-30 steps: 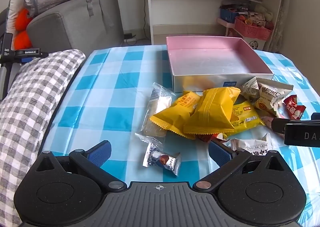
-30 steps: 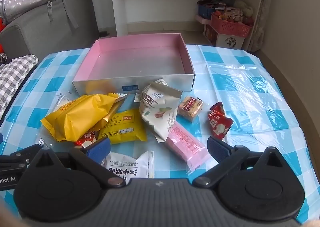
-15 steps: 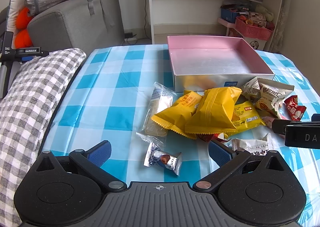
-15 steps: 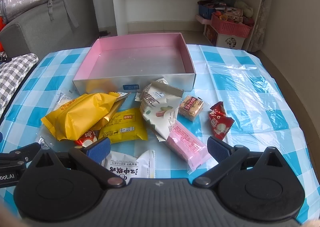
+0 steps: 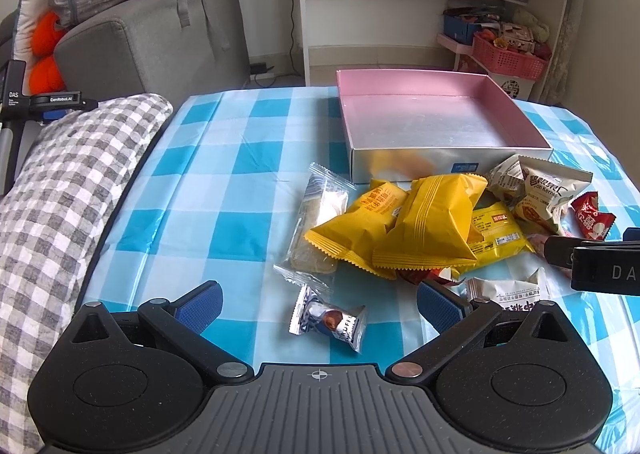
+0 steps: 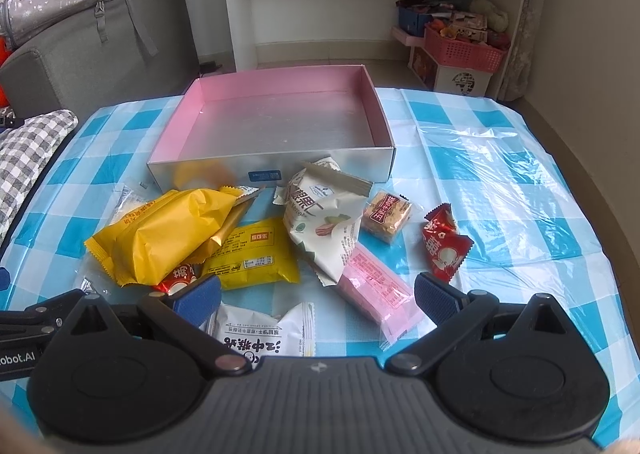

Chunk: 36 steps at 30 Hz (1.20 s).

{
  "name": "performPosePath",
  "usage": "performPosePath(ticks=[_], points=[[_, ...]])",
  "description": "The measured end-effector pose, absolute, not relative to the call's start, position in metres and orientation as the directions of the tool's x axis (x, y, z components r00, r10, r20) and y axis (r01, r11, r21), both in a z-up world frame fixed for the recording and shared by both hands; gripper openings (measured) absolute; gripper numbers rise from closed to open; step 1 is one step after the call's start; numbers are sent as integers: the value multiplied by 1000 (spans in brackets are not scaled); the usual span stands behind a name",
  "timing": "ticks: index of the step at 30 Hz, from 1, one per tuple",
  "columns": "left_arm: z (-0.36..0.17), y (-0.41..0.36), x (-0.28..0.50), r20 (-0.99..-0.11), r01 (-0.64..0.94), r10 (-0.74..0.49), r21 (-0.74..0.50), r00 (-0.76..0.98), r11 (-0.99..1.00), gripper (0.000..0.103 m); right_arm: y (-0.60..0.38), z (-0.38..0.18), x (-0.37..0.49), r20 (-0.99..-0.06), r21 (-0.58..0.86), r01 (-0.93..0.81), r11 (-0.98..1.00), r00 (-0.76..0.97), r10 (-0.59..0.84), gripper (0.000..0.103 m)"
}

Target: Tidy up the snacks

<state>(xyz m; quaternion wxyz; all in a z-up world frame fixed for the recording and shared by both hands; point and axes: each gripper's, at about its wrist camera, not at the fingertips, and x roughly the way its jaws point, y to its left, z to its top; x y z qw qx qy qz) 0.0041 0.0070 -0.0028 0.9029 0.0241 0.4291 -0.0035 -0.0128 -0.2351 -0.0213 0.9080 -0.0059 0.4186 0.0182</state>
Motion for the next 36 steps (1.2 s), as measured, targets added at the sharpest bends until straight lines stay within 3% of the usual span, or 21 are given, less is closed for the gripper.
performPosePath(ticks=[16,36], points=[[-5,10,6,-782,36,-1,27,623,999,103,-234,-23,-12,-764,-17,-56,998,645,23,103],[-10,20,42,-777,234,-210,-83,594,969,100,-248,-10,23,-770,-6,-236,972,622,146,103]])
